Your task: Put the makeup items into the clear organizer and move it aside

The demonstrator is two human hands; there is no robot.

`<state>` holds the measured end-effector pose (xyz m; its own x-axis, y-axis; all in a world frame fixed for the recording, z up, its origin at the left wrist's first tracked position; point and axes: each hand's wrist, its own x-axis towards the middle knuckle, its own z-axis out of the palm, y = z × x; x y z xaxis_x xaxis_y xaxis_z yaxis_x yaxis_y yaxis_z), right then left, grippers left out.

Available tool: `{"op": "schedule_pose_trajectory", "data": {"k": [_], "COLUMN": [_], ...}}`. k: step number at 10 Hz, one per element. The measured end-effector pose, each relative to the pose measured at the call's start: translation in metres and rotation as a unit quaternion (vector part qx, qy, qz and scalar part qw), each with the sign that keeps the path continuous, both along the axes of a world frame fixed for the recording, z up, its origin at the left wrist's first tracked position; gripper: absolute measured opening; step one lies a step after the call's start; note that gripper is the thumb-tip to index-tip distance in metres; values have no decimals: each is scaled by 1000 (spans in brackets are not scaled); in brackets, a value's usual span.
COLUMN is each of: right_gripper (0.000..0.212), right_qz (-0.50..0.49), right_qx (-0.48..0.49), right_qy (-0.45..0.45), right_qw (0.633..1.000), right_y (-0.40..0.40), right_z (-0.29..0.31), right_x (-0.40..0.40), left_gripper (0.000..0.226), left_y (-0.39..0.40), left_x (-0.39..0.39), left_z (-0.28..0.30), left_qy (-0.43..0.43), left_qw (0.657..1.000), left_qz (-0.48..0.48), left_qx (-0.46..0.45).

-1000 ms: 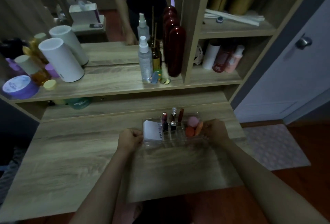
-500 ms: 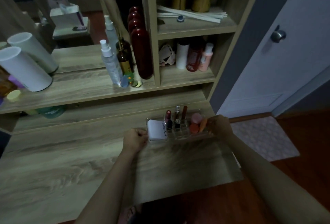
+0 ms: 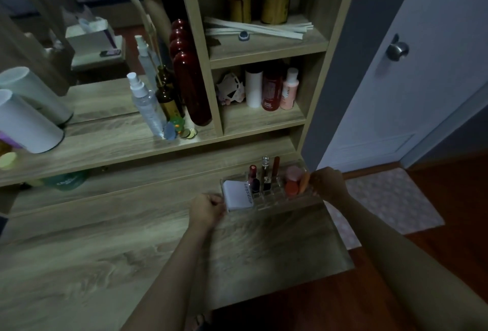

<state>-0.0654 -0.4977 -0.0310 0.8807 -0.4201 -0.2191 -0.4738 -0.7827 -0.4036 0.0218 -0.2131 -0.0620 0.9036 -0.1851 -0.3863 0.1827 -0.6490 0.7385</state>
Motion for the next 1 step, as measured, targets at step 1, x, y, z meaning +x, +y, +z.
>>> {"op": "schedule_pose_trajectory", "data": {"k": [1], "right_gripper": [27], "right_qz": [-9], "right_qx": [9], "right_qy": [9], "right_qw": [1000], "right_y": [0], "right_z": [-3], "right_x": [1], "left_gripper": [10], "left_y": [-1], "left_x": [-1], "left_z": [-1], "left_qy": [4], "left_qw": [1000], "left_qz": [-1], "left_qx": [4]}}
